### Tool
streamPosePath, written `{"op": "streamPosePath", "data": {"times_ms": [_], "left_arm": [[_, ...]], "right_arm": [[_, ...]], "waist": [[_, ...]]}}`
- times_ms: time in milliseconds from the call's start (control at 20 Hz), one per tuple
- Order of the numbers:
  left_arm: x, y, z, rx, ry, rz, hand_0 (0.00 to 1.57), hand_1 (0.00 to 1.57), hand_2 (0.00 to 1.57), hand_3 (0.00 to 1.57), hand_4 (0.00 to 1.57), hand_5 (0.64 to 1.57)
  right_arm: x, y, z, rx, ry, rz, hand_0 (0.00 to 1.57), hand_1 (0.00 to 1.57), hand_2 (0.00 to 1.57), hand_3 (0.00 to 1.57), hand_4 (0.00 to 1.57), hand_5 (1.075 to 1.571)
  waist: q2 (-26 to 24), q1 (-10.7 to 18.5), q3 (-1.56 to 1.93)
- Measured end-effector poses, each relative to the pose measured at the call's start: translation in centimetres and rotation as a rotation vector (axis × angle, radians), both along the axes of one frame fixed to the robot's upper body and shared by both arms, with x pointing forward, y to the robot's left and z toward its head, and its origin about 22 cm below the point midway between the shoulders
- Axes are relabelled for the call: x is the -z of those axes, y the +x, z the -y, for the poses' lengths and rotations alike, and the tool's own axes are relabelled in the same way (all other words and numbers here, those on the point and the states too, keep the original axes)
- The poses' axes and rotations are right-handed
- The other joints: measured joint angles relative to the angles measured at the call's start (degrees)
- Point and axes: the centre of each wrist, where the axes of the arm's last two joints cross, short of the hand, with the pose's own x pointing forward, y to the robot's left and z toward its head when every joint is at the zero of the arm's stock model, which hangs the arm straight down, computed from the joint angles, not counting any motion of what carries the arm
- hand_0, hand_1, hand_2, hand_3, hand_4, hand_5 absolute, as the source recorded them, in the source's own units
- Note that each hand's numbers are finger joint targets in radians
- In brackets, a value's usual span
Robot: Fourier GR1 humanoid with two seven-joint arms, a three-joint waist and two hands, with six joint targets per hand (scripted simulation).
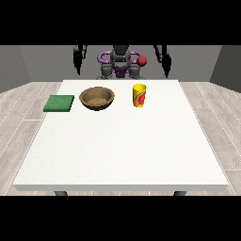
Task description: Pick the cup and pour the ball into the bowl, then pick the bowl and place it on the pad
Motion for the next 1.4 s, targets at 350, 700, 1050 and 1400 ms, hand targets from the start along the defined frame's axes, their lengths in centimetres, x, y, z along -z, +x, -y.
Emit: {"op": "streamPosePath", "data": {"times_ms": [350, 700, 1050, 1400], "left_arm": [[-1.9, -0.1, 0.6, -0.007, -0.043, -0.009, 0.00, 0.00, 0.00, 0.00, 0.64, 1.565], [-4.7, -0.3, 5.3, -0.060, -0.214, -0.166, 0.00, 0.00, 0.00, 0.00, 0.60, 1.563], [-8.8, 1.6, 8.1, -0.058, -0.212, -0.025, 0.00, 0.00, 0.00, 0.00, 0.61, 1.555], [-8.6, 4.3, 8.1, -0.049, -0.157, 0.191, 0.00, 0.00, 0.00, 0.00, 0.57, 1.507]], "right_arm": [[-1.9, -0.4, 0.8, 0.019, 0.004, -0.020, 0.00, 0.00, 0.00, 0.00, 0.87, 1.539], [-4.1, -2.1, 0.0, 0.064, 0.129, -0.182, 0.00, 0.00, 0.00, 0.00, 0.82, 1.540], [-7.9, -2.1, -0.2, 0.056, 0.140, -0.058, 0.00, 0.00, 0.00, 0.00, 0.72, 1.540], [-8.3, -0.3, -1.2, 0.020, 0.148, 0.147, 0.00, 0.00, 0.00, 0.00, 0.68, 1.539]], "waist": [[-12.9, -1.0, 1.81], [-22.0, -4.3, 2.56], [-13.2, -5.3, 2.67], [1.5, -5.8, 2.69]]}}
